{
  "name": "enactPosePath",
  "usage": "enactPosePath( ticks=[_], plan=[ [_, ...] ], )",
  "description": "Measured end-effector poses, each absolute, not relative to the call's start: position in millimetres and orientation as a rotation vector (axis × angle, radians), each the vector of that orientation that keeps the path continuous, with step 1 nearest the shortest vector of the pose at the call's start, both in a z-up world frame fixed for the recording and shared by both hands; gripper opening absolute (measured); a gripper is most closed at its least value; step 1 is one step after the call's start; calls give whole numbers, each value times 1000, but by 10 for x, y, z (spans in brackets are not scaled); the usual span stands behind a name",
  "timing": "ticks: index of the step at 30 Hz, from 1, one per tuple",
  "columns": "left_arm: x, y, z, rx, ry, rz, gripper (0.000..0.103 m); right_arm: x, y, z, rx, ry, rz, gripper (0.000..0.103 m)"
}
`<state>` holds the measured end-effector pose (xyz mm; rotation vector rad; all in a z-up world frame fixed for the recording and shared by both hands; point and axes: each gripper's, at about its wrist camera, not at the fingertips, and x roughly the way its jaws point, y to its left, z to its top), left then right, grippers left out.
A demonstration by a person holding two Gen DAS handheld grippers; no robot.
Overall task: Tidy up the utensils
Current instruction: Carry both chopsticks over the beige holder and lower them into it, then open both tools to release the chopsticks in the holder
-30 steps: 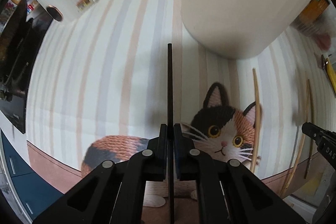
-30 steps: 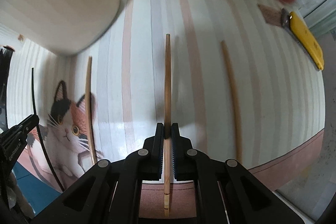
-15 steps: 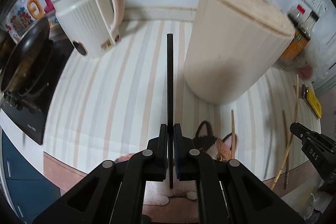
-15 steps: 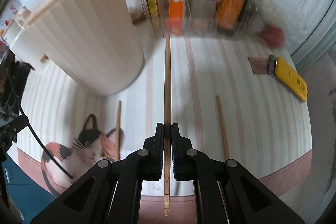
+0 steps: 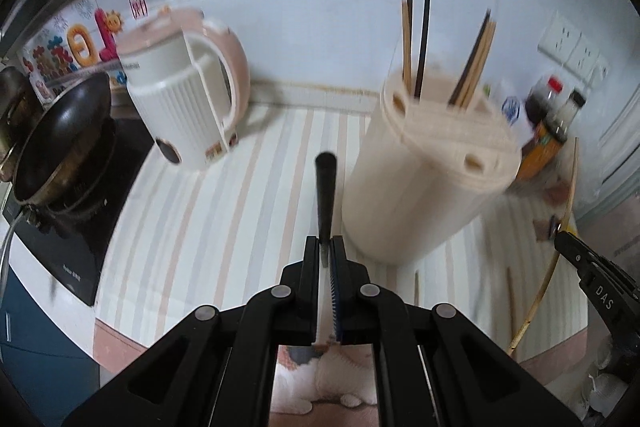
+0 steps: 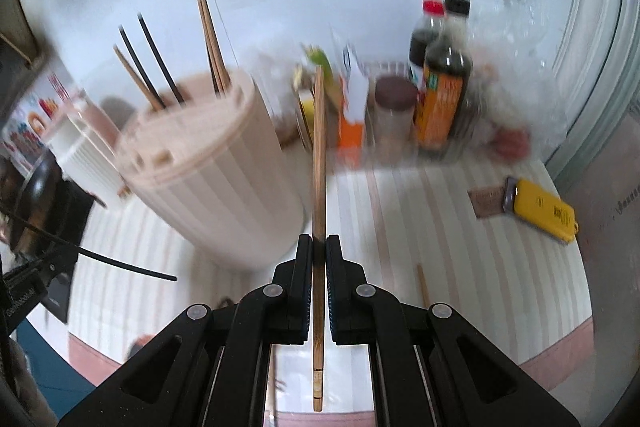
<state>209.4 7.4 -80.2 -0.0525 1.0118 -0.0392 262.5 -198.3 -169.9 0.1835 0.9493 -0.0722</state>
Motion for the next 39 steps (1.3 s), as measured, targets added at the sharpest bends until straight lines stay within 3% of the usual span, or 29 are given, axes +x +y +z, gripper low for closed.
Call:
enactPosePath(
  ticks=[21,28,39],
  plan=[
    [2285,102,868,-113,703,-121,3,3374,-1923,-248,359,702,86,7],
    [2641,-182,894,-103,713,-179,2,3818,-1910,-152,387,626,57,7],
    [3119,-426,561,-89,799,-215,2,4258,-1848,-540,377,573,25,7]
  ],
)
